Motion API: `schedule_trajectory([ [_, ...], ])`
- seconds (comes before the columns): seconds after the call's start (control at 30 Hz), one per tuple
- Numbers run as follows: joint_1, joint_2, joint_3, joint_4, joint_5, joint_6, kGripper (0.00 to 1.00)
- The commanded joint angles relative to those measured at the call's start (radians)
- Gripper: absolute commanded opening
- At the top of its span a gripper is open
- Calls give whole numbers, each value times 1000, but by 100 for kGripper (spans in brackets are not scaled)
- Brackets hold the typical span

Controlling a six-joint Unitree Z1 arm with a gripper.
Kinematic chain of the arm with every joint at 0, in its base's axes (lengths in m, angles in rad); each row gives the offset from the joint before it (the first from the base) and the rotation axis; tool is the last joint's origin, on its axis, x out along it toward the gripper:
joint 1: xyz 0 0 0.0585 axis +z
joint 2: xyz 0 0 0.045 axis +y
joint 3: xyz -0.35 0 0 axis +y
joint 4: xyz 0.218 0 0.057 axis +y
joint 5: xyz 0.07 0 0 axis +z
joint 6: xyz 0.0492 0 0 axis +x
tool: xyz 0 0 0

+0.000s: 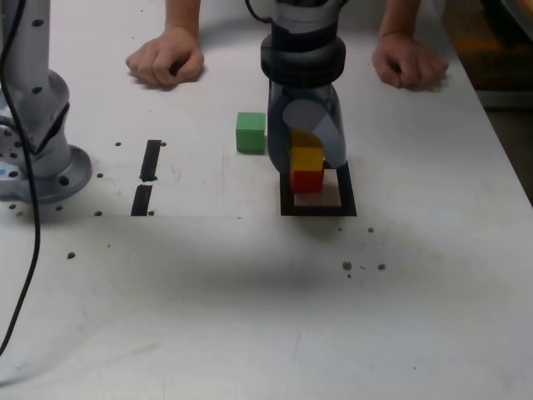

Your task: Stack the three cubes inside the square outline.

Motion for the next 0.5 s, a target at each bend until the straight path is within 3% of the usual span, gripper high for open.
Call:
schedule_trajectory([
  [0.0, 1, 7, -4, -3, -1, 2, 28],
  [0.2, 1, 13, -9, 1, -4, 6, 37],
  [0.47, 1, 11, -14, 3, 2, 15, 64],
])
